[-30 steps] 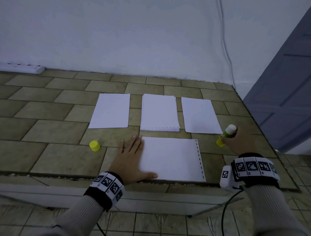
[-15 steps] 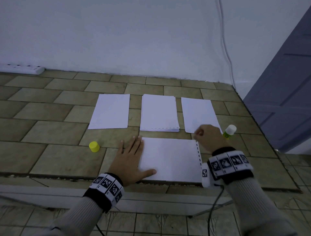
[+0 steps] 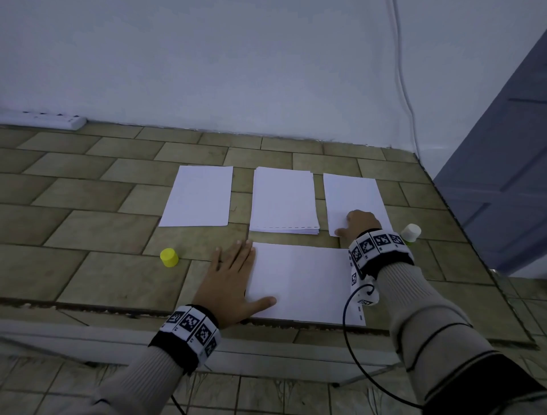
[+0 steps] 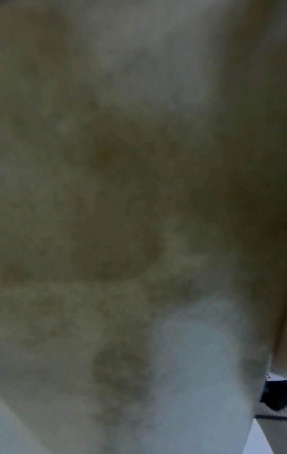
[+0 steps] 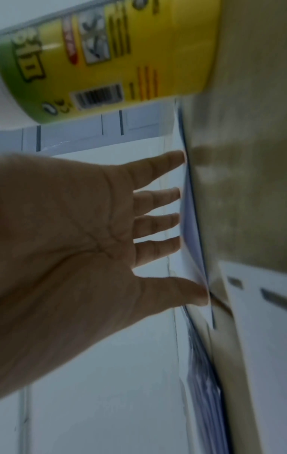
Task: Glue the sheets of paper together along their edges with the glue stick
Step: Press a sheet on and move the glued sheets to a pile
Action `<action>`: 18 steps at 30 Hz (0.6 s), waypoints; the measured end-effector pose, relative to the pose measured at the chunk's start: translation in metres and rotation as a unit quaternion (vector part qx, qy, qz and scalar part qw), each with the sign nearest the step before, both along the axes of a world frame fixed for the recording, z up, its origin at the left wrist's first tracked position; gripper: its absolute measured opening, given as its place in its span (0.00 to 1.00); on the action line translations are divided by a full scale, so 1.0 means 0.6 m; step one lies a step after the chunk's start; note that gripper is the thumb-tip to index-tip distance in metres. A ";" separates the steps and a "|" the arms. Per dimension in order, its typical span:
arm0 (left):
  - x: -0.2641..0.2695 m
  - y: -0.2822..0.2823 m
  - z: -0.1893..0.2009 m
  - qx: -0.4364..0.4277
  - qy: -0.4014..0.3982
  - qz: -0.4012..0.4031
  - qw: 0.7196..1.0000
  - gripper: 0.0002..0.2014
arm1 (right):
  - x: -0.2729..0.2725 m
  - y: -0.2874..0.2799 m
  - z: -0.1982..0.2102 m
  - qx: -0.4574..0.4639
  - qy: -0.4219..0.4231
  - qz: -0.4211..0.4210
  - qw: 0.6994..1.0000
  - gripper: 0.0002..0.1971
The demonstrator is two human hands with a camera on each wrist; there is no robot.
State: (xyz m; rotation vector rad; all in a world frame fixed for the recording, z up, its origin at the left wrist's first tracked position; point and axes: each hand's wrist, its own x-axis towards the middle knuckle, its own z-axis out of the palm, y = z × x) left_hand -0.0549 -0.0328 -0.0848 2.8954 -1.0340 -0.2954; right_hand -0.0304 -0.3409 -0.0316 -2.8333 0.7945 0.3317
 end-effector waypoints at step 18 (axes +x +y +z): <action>0.001 0.005 0.006 -0.223 0.068 0.065 0.970 0.57 | -0.003 -0.016 0.080 0.007 -0.239 -0.026 0.971 0.18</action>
